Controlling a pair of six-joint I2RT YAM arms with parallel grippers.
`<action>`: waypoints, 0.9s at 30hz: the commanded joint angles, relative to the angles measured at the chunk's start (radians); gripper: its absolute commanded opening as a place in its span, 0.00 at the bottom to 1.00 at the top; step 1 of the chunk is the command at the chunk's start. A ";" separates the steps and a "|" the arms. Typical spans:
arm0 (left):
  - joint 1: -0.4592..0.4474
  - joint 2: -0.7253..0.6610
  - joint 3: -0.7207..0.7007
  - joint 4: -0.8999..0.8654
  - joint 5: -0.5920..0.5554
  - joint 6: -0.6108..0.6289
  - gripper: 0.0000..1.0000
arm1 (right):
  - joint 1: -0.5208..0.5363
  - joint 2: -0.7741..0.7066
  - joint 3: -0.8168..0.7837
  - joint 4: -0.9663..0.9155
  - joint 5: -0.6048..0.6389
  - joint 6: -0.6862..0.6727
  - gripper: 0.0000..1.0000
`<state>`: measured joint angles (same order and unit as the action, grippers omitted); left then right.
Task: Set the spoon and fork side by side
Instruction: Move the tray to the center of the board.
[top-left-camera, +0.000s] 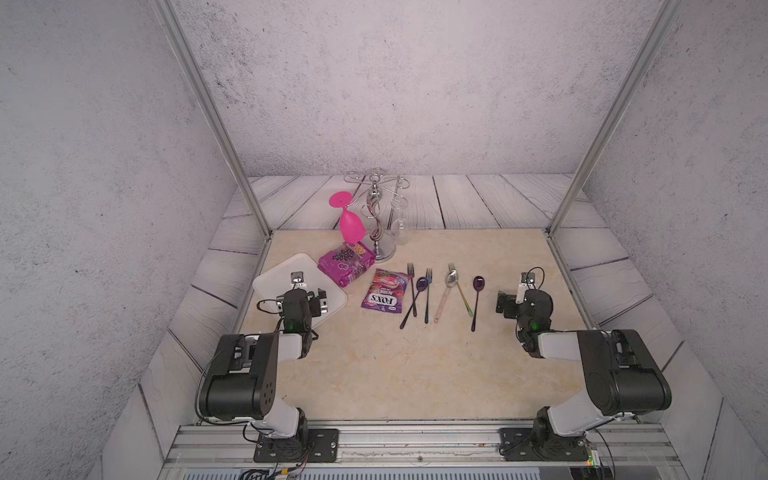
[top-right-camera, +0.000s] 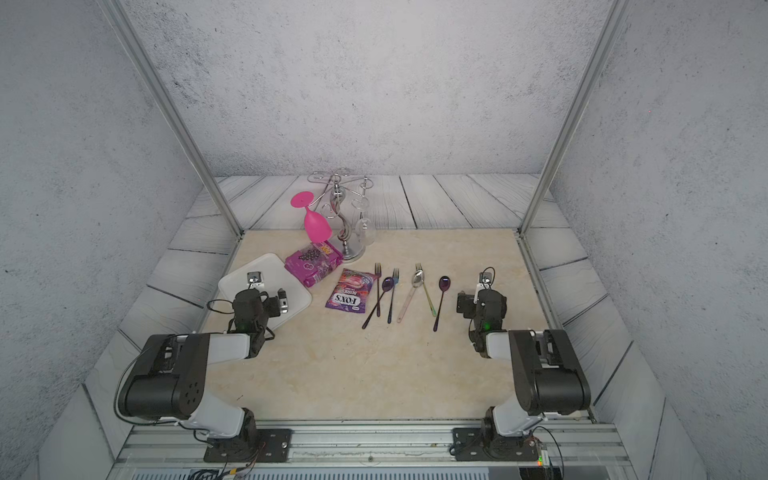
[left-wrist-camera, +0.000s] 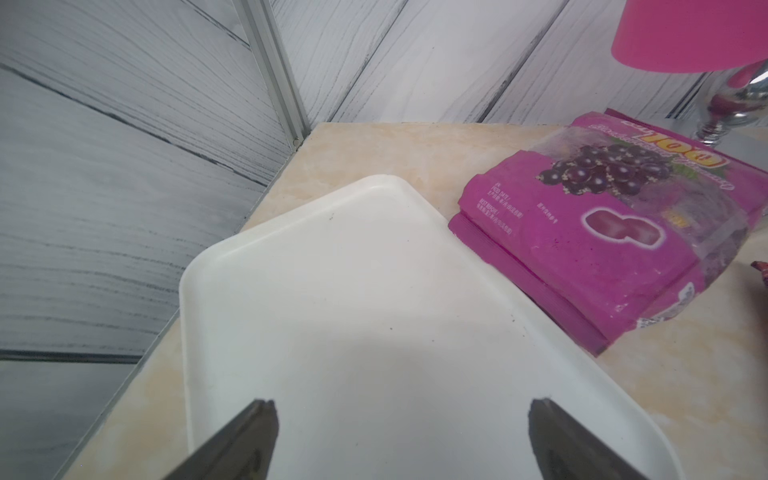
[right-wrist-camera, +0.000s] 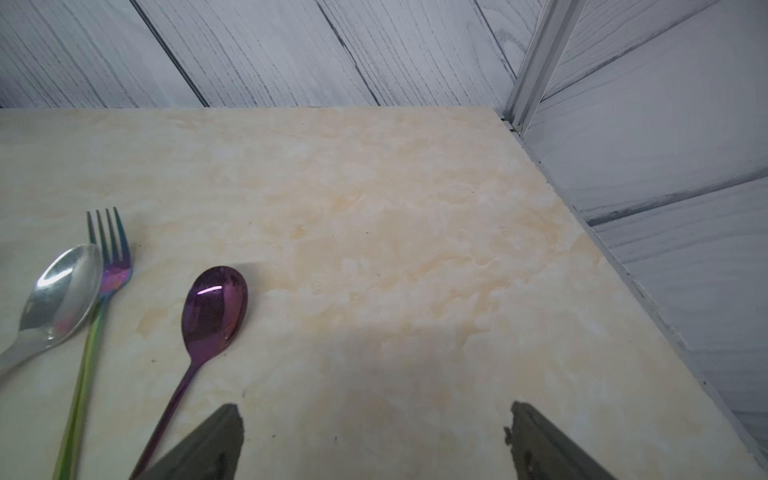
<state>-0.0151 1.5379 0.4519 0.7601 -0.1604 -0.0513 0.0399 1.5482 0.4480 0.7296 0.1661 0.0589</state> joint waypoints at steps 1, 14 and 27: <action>0.005 -0.007 0.011 0.004 0.000 0.002 1.00 | -0.002 -0.019 0.010 -0.008 -0.007 -0.001 0.99; 0.006 -0.007 0.010 0.004 0.000 0.002 0.99 | -0.005 -0.019 0.009 -0.006 -0.010 0.002 0.99; 0.007 -0.219 0.513 -1.025 -0.126 -0.430 1.00 | -0.008 -0.180 0.161 -0.431 0.024 0.070 0.98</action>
<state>-0.0128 1.3457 0.8959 0.0982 -0.3084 -0.2924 0.0360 1.4750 0.5102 0.5514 0.1505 0.0681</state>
